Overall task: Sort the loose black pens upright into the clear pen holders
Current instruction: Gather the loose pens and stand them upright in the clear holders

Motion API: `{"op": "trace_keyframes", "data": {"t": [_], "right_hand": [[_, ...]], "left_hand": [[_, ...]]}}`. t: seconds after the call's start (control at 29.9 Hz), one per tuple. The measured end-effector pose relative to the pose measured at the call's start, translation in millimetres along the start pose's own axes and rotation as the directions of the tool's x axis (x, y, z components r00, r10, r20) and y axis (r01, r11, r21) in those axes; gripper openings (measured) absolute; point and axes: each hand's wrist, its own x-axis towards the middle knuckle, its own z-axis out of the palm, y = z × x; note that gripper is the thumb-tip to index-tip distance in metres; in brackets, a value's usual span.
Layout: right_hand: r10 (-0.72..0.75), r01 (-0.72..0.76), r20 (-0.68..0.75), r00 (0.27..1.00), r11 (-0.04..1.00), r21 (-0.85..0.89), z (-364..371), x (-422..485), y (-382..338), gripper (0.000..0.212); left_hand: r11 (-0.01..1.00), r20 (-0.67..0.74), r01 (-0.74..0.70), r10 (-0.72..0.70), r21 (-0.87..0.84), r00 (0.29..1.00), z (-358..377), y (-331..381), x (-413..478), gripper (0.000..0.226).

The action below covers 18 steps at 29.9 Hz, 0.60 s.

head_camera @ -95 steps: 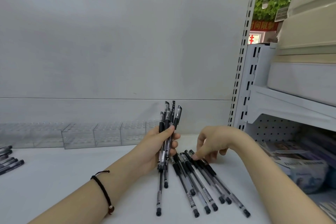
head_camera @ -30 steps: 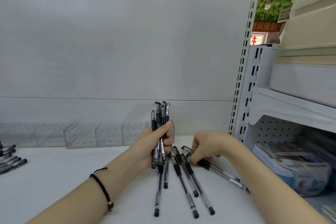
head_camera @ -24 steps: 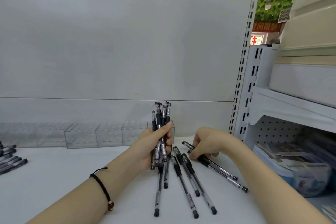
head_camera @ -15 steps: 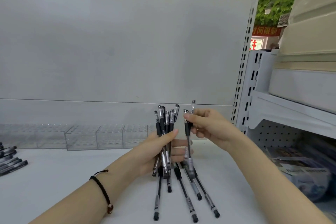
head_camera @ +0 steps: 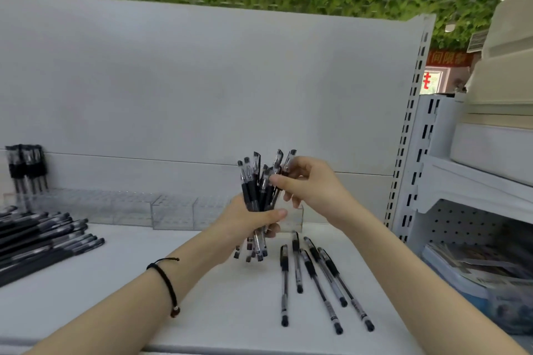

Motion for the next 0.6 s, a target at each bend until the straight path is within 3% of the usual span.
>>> {"op": "trace_keyframes", "data": {"t": [0.13, 0.33, 0.6], "right_hand": [[-0.029, 0.043, 0.07, 0.997, 0.978, -0.205, 21, 0, -7, 0.019], [-0.013, 0.061, 0.122, 0.992, 0.916, -0.397, 36, 3, -1, 0.035], [0.004, 0.037, 0.08, 0.997, 0.864, -0.502, 27, -3, 40, 0.029]], "left_hand": [[0.986, -0.093, -0.055, 0.07, 0.157, 0.993, -23, -6, -11, 0.023], [0.969, -0.028, -0.081, 0.09, 0.235, 0.996, -32, -25, -12, 0.043], [0.962, -0.271, -0.069, 0.143, 0.266, 0.952, -53, -34, -6, 0.022]]}}
